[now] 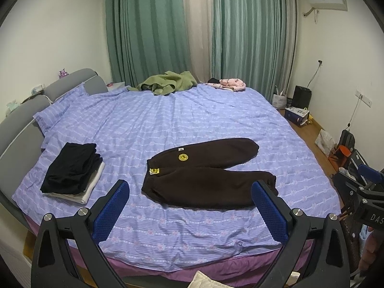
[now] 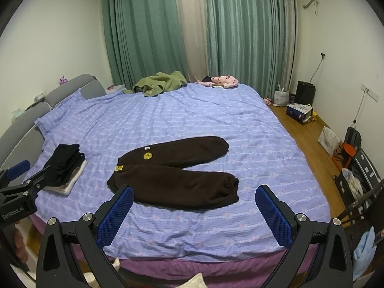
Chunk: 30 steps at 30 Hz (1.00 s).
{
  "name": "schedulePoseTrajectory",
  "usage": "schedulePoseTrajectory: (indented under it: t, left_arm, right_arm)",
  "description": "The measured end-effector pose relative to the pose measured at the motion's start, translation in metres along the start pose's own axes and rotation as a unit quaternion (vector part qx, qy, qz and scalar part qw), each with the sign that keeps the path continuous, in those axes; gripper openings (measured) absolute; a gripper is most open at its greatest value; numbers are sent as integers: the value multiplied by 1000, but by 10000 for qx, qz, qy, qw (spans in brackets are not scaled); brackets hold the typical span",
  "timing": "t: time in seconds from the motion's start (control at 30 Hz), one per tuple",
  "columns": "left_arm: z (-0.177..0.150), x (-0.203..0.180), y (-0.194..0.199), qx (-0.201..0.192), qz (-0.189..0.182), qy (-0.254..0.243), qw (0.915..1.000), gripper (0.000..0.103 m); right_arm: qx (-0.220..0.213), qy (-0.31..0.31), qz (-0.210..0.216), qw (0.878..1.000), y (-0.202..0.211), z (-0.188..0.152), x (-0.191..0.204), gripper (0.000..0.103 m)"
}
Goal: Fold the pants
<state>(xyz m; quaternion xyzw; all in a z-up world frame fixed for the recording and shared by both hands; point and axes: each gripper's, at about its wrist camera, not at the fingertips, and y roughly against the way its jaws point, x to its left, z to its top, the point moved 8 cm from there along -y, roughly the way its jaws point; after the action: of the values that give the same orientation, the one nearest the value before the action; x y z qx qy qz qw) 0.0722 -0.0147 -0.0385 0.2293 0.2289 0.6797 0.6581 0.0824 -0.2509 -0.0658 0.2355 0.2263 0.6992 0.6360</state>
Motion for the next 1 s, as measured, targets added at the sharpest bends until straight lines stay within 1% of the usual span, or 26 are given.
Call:
schedulePoseTrajectory:
  t: [0.63,0.9,1.0]
  left_arm:
    - [7,-3,-8,-9,30,9,10000,103]
    - [13,-13,-17,11,34,-23,10000,103]
    - [11,-17,-21,23,16,-36,10000,103]
  right_arm:
    - [-17,-25,55,10000,-5,4,-6,103]
    - [1,-26,75,10000,-11,6,-9,103]
    - [15,-36,76,10000,-12,5,-9,103]
